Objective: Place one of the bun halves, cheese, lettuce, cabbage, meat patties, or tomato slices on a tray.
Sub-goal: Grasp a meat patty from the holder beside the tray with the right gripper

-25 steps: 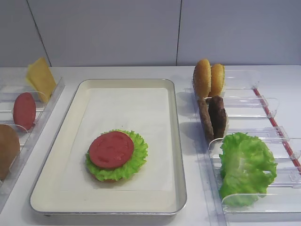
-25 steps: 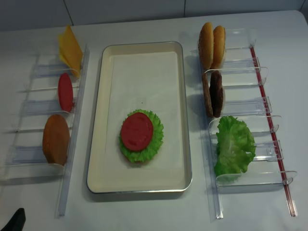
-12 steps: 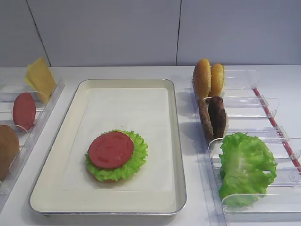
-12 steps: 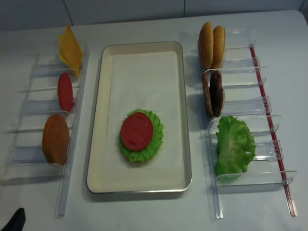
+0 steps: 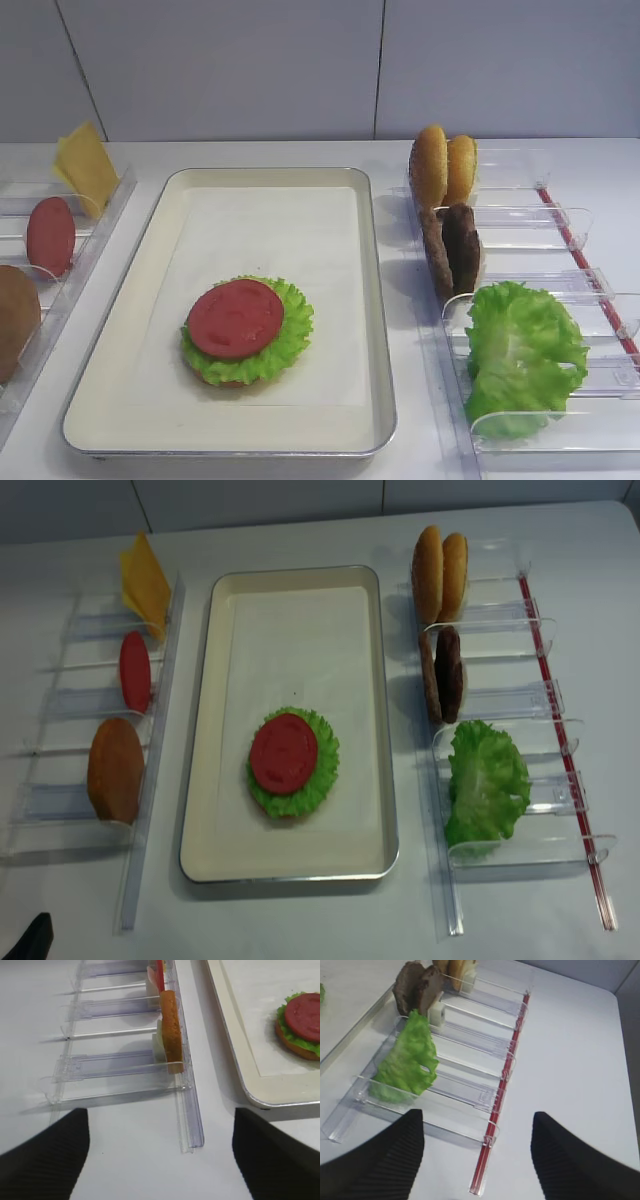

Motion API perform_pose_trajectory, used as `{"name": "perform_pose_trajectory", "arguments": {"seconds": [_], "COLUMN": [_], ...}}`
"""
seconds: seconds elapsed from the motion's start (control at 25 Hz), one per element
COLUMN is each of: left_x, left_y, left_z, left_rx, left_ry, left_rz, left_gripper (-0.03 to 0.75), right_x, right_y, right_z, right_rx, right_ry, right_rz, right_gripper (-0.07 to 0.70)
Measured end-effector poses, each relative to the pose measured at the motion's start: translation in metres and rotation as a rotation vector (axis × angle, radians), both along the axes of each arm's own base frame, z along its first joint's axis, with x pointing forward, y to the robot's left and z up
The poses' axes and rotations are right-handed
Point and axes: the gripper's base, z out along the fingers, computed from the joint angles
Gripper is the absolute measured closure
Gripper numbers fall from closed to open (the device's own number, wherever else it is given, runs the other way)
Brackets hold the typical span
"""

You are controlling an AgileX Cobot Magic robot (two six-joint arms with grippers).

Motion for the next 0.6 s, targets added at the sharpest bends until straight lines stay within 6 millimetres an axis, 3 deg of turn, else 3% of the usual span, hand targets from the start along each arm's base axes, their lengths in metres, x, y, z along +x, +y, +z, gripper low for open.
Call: {"name": "perform_pose_trajectory", "arguments": {"seconds": [0.36, 0.6], "left_x": [0.0, 0.0], "left_y": [0.0, 0.0], "left_z": [0.0, 0.0], "left_rx": [-0.002, -0.002], "left_ry": [0.0, 0.0], "left_rz": [0.001, 0.001], "left_gripper": [0.17, 0.17], "right_x": [0.027, 0.056], "right_y": [0.018, 0.04], "right_z": [0.045, 0.058], "right_rx": [0.075, 0.175], "right_ry": [0.067, 0.146], "right_rz": [0.164, 0.382], "right_gripper": [0.15, 0.15]}}
